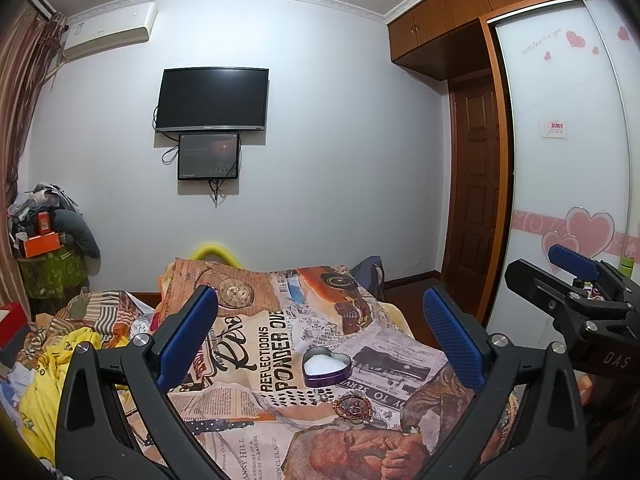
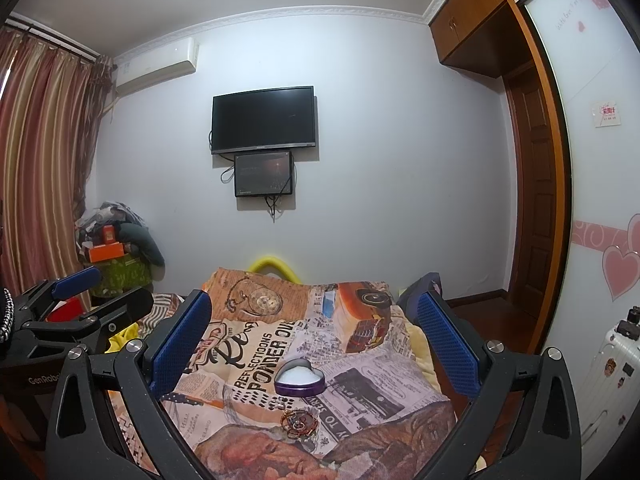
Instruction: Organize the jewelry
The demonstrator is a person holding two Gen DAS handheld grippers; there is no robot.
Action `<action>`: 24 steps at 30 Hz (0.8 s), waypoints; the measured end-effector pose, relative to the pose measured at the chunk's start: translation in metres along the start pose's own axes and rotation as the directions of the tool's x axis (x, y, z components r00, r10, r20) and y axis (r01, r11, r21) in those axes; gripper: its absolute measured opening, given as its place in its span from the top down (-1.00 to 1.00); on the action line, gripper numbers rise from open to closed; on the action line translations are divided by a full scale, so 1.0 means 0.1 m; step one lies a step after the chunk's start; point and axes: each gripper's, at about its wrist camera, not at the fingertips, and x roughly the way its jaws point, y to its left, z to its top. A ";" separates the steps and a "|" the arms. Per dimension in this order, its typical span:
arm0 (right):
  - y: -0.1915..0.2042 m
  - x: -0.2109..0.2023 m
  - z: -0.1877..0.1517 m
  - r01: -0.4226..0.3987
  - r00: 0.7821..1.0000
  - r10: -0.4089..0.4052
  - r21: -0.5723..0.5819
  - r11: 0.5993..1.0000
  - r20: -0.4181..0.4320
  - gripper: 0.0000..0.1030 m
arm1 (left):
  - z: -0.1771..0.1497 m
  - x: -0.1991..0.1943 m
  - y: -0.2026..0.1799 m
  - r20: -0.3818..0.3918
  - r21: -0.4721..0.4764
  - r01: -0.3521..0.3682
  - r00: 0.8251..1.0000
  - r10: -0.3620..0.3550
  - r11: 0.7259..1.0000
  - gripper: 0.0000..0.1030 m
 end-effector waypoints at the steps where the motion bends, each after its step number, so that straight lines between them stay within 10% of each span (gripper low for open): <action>1: 0.00 0.00 0.00 0.000 1.000 0.000 0.000 1.000 0.000 -0.99 | 0.00 0.00 0.00 0.000 0.000 0.000 1.000 0.000 1.000 -1.00; 24: -0.03 0.00 -0.04 -0.002 1.000 0.002 0.004 1.000 -0.007 -0.99 | -0.02 0.01 0.01 -0.002 -0.001 0.000 1.000 0.000 1.000 -1.00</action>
